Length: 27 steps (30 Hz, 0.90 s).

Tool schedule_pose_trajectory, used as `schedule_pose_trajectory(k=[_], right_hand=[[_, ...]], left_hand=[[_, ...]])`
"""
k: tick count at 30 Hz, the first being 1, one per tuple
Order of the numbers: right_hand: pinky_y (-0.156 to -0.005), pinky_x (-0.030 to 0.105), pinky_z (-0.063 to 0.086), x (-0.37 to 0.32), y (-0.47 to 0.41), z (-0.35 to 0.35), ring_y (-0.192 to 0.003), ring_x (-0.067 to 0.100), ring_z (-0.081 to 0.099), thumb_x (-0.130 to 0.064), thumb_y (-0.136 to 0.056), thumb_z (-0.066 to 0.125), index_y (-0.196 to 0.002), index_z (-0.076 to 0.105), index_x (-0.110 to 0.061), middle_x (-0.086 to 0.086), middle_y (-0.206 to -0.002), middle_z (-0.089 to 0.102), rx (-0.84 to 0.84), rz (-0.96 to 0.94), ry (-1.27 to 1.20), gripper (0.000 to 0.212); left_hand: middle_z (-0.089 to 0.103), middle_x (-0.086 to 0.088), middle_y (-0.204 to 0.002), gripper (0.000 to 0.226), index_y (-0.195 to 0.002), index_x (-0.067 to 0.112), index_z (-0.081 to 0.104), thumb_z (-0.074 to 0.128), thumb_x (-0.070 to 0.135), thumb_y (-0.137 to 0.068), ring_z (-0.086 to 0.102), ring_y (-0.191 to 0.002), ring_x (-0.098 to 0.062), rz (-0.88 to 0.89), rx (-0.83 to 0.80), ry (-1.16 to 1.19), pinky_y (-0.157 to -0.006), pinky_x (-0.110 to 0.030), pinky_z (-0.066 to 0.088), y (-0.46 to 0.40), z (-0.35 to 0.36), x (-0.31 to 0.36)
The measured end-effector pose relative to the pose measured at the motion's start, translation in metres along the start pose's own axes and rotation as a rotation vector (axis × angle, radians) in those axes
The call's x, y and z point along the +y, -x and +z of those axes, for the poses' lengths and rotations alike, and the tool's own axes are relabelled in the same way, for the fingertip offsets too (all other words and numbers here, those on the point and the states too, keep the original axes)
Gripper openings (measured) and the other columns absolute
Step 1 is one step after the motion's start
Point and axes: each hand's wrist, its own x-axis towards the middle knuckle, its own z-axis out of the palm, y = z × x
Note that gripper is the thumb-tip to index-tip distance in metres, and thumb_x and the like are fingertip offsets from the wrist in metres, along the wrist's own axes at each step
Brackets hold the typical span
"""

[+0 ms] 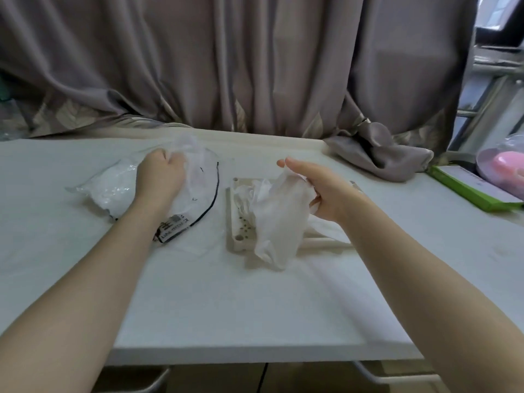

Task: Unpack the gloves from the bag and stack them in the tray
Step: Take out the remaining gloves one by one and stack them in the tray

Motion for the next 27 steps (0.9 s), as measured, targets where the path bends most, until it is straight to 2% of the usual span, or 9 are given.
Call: schedule_pose_trajectory(k=[4,7,10,13,16,18,20,24,27], right_hand=[[-0.069,0.032,0.034,0.002,-0.005,0.008,-0.071,0.017,0.059,-0.028,-0.069,0.072,-0.081,0.071,-0.018,-0.001,-0.074,0.062,-0.105,-0.061,-0.135,0.016],[-0.068,0.03,0.04,0.001,-0.005,0.009,-0.071,0.018,0.055,-0.025,-0.06,0.081,-0.07,0.063,-0.018,0.002,-0.073,0.056,-0.251,-0.122,-0.285,0.022],[-0.065,0.026,0.049,-0.004,0.005,0.008,-0.066,0.015,0.059,-0.026,-0.07,0.069,-0.067,0.062,-0.019,-0.001,-0.068,0.057,-0.317,-0.232,-0.392,0.01],[-0.061,0.028,0.051,-0.008,0.014,-0.002,-0.062,0.016,0.057,-0.015,-0.079,0.054,-0.067,0.044,-0.012,-0.002,-0.065,0.052,-0.305,-0.351,-0.556,0.016],[-0.058,0.027,0.048,-0.005,0.021,-0.019,-0.057,0.015,0.051,-0.016,-0.078,0.05,-0.062,0.038,-0.013,-0.003,-0.06,0.046,-0.324,-0.406,-0.662,0.02],[-0.053,0.021,0.041,-0.004,0.028,-0.034,-0.049,0.011,0.045,-0.019,-0.078,0.043,-0.049,0.042,-0.017,-0.006,-0.051,0.042,-0.26,-0.369,-0.612,0.029],[-0.048,0.018,0.038,-0.003,0.033,-0.049,-0.044,0.01,0.041,-0.019,-0.077,0.044,-0.043,0.039,-0.02,-0.006,-0.047,0.038,-0.142,-0.236,-0.526,0.034],[-0.053,0.019,0.041,-0.001,0.03,-0.069,-0.058,0.016,0.052,-0.011,-0.085,0.045,-0.061,0.053,-0.014,-0.003,-0.059,0.054,0.3,0.07,0.342,0.025],[-0.079,0.029,0.04,-0.01,0.031,-0.063,-0.089,0.016,0.052,-0.002,-0.086,0.044,-0.085,0.058,-0.02,-0.003,-0.092,0.058,0.279,-0.26,0.473,0.022]], left_hand=[[0.023,-0.017,-0.148,0.068,-0.142,0.004,0.024,0.056,0.022,-0.084,0.021,-0.134,-0.037,0.214,0.013,-0.469,-0.108,-0.046,0.019,0.01,0.012,-0.011],[0.031,-0.019,-0.145,0.069,-0.137,-0.001,0.037,0.046,0.038,-0.08,0.027,-0.134,-0.038,0.616,0.053,-0.243,-0.11,-0.041,0.018,0.042,0.023,0.004],[0.048,-0.002,-0.133,0.084,-0.13,0.012,0.047,0.047,0.069,-0.069,0.047,-0.12,-0.016,0.343,-0.442,0.183,-0.093,-0.023,0.039,0.079,0.029,0.027],[0.064,0.004,-0.103,0.042,-0.11,0.018,0.056,0.069,0.044,-0.079,0.061,-0.085,-0.01,0.08,-0.726,0.303,-0.055,-0.011,0.042,0.092,0.043,0.029],[0.064,0.001,-0.089,0.01,-0.091,0.015,0.06,0.065,0.021,-0.085,0.061,-0.088,-0.019,-0.03,-0.829,0.439,-0.08,-0.028,0.047,0.09,0.053,0.026],[0.064,0.001,-0.085,0.005,-0.083,0.016,0.058,0.06,0.015,-0.088,0.061,-0.083,-0.017,-0.068,-0.869,0.562,-0.082,-0.031,0.047,0.089,0.053,0.03],[0.061,0.003,-0.074,0.017,-0.074,0.018,0.054,0.058,0.009,-0.088,0.058,-0.067,-0.013,-0.064,-0.909,0.756,-0.063,-0.026,0.047,0.088,0.05,0.04],[0.05,0.003,-0.064,0.019,-0.066,0.019,0.045,0.063,0.012,-0.064,0.051,-0.055,-0.011,0.047,-1.032,0.844,-0.046,-0.021,0.038,0.079,0.039,0.059],[0.05,0.004,-0.064,0.023,-0.067,0.018,0.044,0.063,0.016,-0.056,0.053,-0.055,-0.009,0.12,-1.179,0.7,-0.051,-0.023,0.036,0.077,0.036,0.074]])
